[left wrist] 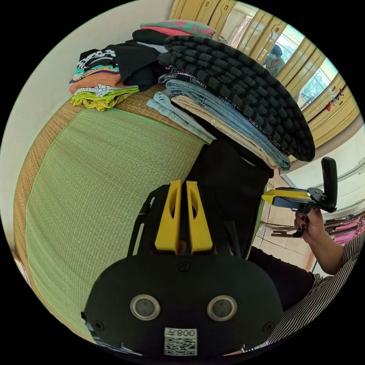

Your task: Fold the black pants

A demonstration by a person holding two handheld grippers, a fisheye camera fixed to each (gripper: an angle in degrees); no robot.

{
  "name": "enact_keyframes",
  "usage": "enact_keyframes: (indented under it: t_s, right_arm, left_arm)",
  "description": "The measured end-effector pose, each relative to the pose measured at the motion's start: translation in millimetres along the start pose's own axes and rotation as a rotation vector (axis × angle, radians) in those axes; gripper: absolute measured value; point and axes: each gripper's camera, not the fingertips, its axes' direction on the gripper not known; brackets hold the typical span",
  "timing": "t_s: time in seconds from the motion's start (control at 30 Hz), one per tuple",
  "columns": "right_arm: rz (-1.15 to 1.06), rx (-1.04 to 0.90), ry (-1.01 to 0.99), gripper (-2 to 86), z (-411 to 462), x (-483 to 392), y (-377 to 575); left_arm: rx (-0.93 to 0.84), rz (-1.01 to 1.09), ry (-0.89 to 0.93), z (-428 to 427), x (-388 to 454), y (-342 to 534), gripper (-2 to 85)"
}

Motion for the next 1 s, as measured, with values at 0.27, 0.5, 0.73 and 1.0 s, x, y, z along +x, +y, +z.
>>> enact_keyframes:
  t_s: [0.27, 0.5, 0.73, 1.0]
  right_arm:
    - [-0.139, 0.047, 0.107, 0.0, 19, -55, -27]
    - [-0.187, -0.084, 0.232, 0.0, 84, -89, -49]
    - [-0.321, -0.055, 0.123, 0.1, 101, -150, -61]
    - [-0.700, -0.256, -0.253, 1.5, 207, -310, -83]
  left_arm:
    - [-0.066, 0.023, 0.005, -18, 1, 33, 0.2]
    - [-0.005, -0.030, 0.077, -71, -20, 76, 0.3]
    - [0.076, -0.273, 0.156, -162, -78, 201, 1.5]
    - [0.168, -0.688, -0.009, -272, -193, 353, 6.6]
